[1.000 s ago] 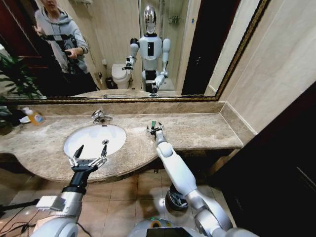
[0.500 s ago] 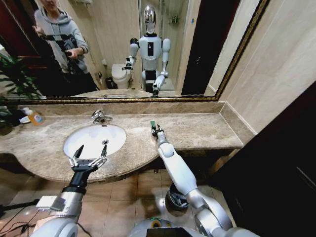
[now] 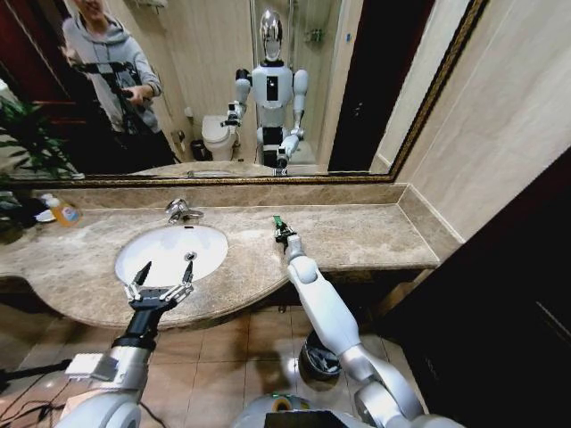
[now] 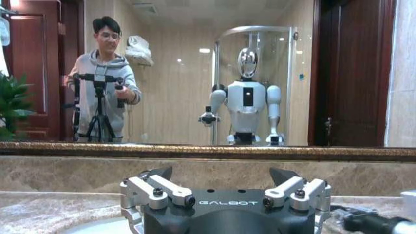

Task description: Pick up the trash from the sink and place it in the trash bin.

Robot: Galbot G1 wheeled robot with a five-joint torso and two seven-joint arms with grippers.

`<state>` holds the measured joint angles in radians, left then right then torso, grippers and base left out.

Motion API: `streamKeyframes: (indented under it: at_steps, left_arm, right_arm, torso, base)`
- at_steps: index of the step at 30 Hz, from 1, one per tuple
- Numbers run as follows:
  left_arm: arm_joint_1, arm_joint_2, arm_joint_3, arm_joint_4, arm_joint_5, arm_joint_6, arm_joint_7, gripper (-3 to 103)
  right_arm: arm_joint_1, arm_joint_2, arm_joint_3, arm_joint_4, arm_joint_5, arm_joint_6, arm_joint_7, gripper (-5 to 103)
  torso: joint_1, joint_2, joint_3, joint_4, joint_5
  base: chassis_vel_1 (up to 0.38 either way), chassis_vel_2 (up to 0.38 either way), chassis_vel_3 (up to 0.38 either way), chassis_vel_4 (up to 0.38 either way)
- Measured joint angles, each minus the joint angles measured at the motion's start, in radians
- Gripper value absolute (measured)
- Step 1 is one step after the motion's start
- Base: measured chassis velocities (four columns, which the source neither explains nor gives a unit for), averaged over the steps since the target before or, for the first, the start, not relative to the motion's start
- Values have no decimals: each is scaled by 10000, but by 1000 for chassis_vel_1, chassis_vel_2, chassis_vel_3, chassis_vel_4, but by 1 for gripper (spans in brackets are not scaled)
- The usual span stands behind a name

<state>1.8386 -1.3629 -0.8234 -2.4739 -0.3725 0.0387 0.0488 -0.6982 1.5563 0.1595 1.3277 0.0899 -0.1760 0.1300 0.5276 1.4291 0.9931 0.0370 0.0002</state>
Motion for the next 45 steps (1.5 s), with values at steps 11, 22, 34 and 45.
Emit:
streamKeyframes:
  at_steps: [11,22,34,45]
  left_arm:
    - [1,0,0,1,0,0,-1,100]
    - [0,0,0,0,0,0,0,100]
    - [-1,0,0,0,0,0,0,100]
    - [0,0,0,0,0,0,-1,100]
  right_arm:
    - [-3773,-2693,2209,4530,2146,-537,-374,20]
    - [-9305,-2164,4756,7522,2608,577,-839,20]
    - [-9819,-1331,4100,4228,800,2361,-687,20]
    - [-7324,-1609,3163,-416,-1303,1942,-1572,20]
  torso:
    - [-2,1,-3,-2,-1]
    - [-3,2,-3,-3,-1]
    - [-1,1,-1,0,-2]
    - [0,0,0,-1,-2]
  base:
    - [0,0,0,0]
    - [0,0,0,0]
    - [0,0,0,0]
    - [0,0,0,0]
